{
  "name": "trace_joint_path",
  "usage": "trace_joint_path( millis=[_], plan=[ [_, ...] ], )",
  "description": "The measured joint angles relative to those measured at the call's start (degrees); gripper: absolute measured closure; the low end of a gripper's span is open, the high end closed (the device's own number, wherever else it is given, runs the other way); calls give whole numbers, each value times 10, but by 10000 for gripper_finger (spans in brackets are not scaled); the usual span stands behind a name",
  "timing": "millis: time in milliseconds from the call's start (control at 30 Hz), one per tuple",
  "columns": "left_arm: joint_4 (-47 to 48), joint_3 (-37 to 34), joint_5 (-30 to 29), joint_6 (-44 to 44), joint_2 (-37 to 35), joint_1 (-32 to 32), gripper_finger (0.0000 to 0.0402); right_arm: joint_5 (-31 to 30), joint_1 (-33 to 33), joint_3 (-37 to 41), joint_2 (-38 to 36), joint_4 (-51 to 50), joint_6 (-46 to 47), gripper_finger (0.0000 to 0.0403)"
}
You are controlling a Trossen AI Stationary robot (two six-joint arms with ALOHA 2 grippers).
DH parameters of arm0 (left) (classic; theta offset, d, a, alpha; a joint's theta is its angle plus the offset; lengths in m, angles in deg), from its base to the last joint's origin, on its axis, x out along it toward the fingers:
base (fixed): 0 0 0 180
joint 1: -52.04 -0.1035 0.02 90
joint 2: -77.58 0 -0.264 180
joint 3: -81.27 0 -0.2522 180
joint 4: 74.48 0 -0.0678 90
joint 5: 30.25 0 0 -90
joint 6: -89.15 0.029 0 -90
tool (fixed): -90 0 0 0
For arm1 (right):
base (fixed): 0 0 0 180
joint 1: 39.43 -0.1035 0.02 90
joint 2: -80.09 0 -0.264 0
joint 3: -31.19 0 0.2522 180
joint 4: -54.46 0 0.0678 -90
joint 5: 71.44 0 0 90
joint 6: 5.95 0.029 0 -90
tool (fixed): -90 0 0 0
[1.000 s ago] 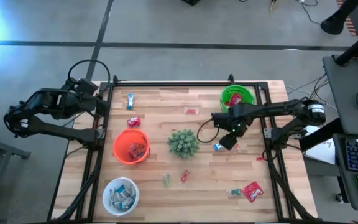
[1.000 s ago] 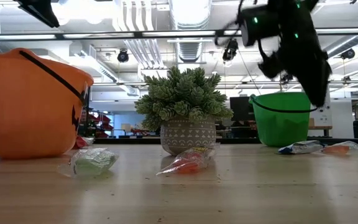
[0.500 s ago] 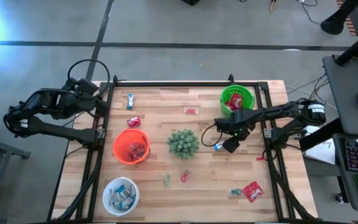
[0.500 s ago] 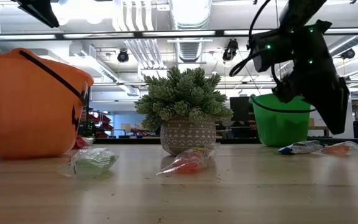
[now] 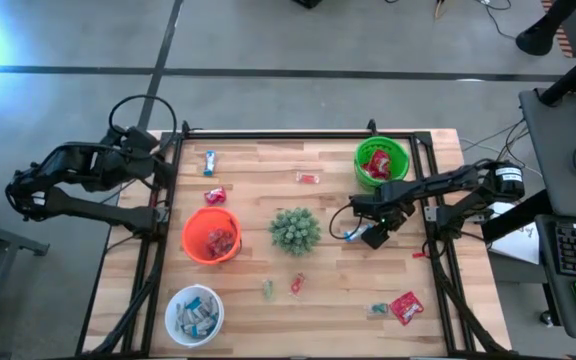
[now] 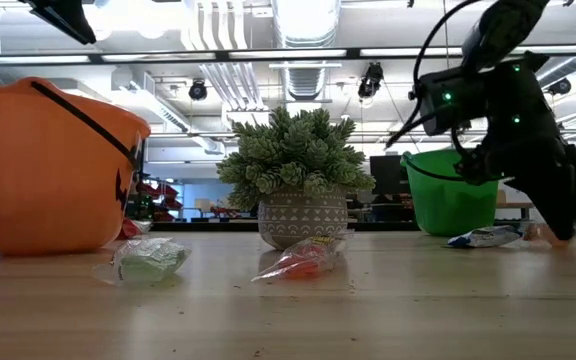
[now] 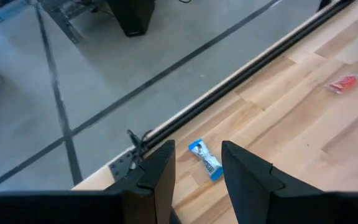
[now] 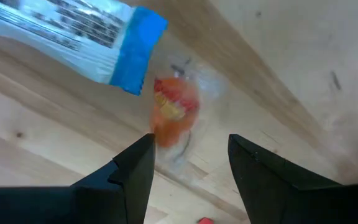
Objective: Sort candy
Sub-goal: Put the orange gummy into the orange bucket
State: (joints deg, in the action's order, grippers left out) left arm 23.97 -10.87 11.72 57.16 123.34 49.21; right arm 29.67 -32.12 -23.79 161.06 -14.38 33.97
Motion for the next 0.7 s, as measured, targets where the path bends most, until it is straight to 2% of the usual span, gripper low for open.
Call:
trace_joint_path(
  millis=[133, 233, 500, 700],
  plan=[
    [-2, 0, 11, 0, 0, 0, 288, 16, -3, 23, 0, 28, 11, 212],
    [-3, 0, 11, 0, 0, 0, 288, 24, -4, 33, -2, 39, 32, 234],
    [-7, 0, 11, 0, 0, 0, 288, 39, -7, 22, -6, 25, 44, 379],
    [-16, 0, 12, 5, 0, 0, 288, 39, -11, -5, -28, -3, 60, 391]
  ],
)
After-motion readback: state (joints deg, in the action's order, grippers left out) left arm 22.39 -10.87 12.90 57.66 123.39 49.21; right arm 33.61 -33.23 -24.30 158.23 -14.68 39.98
